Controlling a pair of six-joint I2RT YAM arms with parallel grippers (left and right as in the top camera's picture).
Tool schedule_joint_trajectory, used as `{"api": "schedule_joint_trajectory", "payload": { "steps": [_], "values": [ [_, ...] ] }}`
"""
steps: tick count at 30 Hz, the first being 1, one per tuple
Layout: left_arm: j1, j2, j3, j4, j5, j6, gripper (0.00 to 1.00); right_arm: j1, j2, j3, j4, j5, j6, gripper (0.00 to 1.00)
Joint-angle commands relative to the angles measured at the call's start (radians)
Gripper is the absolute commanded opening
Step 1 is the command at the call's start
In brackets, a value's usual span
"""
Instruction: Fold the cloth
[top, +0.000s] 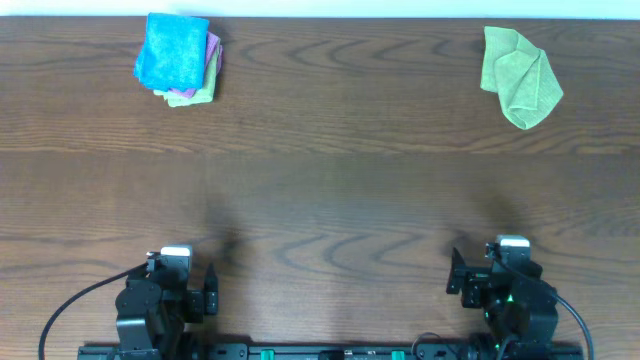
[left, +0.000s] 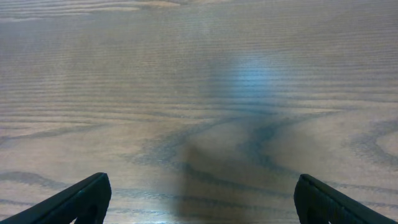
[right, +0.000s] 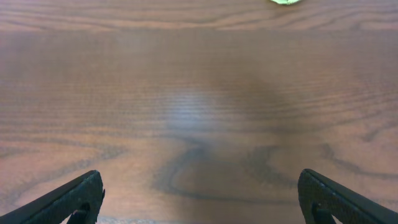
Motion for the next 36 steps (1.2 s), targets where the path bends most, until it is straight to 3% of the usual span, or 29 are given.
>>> {"api": "schedule_joint_trajectory", "payload": {
  "steps": [1, 36],
  "values": [
    [-0.004, -0.007, -0.018, -0.011, 0.0, 0.018, 0.95, -0.008, -0.012, -0.008, -0.015, -0.002, -0.023, 0.99],
    [-0.004, -0.007, -0.018, -0.011, 0.0, 0.018, 0.95, -0.008, -0.015, -0.024, -0.054, -0.027, -0.034, 0.99]
  ]
}}
